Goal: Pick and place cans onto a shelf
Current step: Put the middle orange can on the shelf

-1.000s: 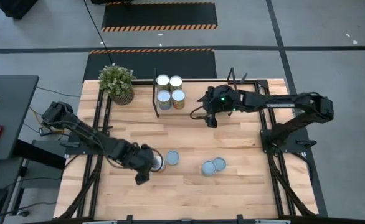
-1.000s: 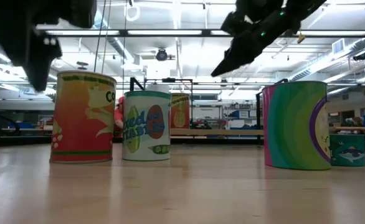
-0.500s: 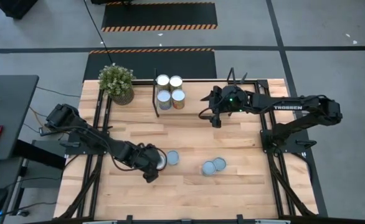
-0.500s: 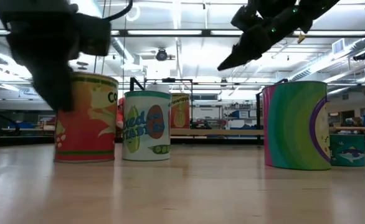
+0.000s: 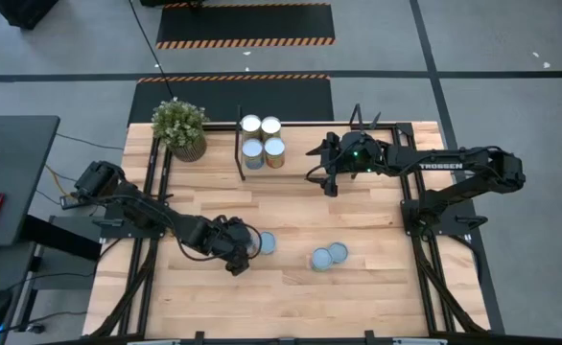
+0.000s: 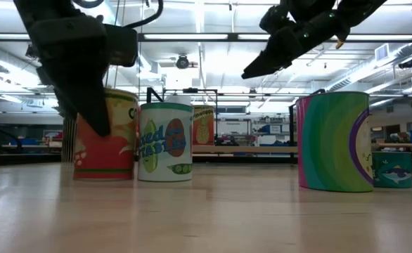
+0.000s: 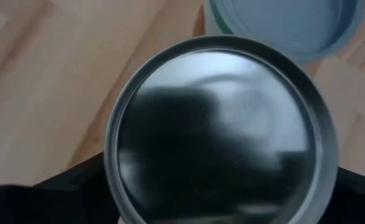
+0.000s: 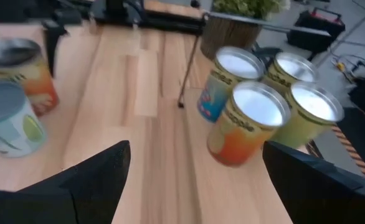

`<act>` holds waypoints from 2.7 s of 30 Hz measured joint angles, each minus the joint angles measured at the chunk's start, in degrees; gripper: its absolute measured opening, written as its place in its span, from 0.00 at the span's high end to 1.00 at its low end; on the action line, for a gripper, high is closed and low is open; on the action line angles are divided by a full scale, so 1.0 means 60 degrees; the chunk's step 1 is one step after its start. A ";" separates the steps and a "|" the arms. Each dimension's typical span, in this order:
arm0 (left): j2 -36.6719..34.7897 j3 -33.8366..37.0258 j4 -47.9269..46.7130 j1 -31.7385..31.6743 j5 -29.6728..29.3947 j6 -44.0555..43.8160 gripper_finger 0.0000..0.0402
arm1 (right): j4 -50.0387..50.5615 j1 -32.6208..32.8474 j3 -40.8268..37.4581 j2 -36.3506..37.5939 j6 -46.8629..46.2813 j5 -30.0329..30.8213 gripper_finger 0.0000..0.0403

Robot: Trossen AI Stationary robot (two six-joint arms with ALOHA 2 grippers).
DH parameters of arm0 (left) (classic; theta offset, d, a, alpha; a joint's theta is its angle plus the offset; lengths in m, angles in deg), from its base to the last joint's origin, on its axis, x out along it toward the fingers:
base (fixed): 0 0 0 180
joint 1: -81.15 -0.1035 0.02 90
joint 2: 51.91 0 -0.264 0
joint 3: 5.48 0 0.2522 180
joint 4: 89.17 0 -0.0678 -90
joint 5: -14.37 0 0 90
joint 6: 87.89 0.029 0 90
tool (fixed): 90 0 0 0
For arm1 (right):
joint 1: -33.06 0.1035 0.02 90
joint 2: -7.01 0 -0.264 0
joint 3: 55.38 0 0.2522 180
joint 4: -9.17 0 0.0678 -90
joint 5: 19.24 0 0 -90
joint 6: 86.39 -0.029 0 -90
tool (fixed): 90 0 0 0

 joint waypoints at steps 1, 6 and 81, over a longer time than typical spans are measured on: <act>0.0000 0.0000 0.0004 -0.0079 -0.0007 0.0065 0.17 | -0.0134 0.0000 -0.0071 -0.0003 -0.0007 -0.0120 0.07; -0.0052 -0.0004 -0.0017 -0.0598 0.0025 0.0903 0.24 | -0.0951 0.0051 -0.0494 -0.0076 -0.0007 -0.0275 0.07; 0.5399 -0.9286 -0.1828 -0.7433 0.2815 0.8426 0.21 | 0.1469 -0.0189 -0.0988 0.3249 -0.0432 0.2435 0.07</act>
